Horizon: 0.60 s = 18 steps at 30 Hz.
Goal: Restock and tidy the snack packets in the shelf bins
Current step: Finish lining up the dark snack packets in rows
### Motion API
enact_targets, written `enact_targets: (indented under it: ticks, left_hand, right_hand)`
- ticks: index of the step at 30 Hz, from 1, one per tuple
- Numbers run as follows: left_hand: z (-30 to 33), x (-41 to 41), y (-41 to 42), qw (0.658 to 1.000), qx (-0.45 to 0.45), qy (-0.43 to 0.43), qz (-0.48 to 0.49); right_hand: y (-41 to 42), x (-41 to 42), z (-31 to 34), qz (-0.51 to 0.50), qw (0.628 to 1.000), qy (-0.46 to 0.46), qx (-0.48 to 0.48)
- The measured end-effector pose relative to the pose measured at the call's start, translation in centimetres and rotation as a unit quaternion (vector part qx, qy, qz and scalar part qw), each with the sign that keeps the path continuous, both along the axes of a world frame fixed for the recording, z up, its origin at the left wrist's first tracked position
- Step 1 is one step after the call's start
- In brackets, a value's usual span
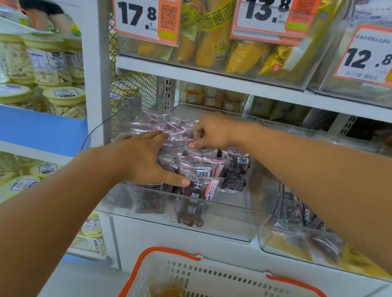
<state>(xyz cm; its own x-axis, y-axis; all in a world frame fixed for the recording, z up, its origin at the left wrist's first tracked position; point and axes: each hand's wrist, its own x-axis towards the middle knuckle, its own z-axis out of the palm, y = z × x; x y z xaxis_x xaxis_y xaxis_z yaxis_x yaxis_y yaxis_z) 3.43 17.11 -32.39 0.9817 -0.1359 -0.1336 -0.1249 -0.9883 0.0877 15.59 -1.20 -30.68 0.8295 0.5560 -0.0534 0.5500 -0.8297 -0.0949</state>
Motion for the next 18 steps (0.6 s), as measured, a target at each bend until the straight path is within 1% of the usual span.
enact_targets:
  ticks: [2,6,7,10,13,15,16,17,18]
  left_hand:
    - [-0.1,0.1,0.0,1.000,0.005,-0.004,-0.012]
    - [0.1,0.4,0.0,1.000,-0.016,0.003,-0.011]
    - [0.2,0.4,0.0,1.000,-0.025,0.010,-0.011]
    - [0.4,0.4,-0.3,1.000,-0.022,0.004,-0.015]
    - [0.3,0.5,-1.5,0.998,-0.009,-0.050,-0.029]
    - [0.2,0.7,-2.7,0.997,-0.004,-0.072,-0.042]
    - [0.2,0.8,-3.2,0.997,-0.005,-0.068,-0.044]
    - [0.3,0.9,-3.5,0.997,-0.014,-0.056,-0.042]
    - [0.3,1.0,-3.8,0.998,-0.030,-0.044,-0.037]
  right_hand:
    - [-0.4,0.0,-0.2,-0.015,1.000,-0.011,0.002]
    - [-1.3,-0.5,-0.8,-0.080,0.989,-0.120,-0.032]
    - [-1.5,-0.6,-0.9,-0.084,0.988,-0.126,-0.024]
    - [-2.0,-0.4,-1.0,-0.061,0.993,-0.082,0.051]
    - [-2.0,-0.3,-0.7,-0.041,0.991,-0.076,0.106]
    - [-2.1,-0.6,0.0,-0.034,0.981,-0.067,0.180]
    - [-2.4,-0.9,0.5,-0.030,0.976,-0.043,0.210]
    - [-2.9,-1.3,1.1,-0.021,0.975,-0.003,0.219]
    - [-3.2,-1.9,1.6,-0.007,0.979,0.046,0.197]
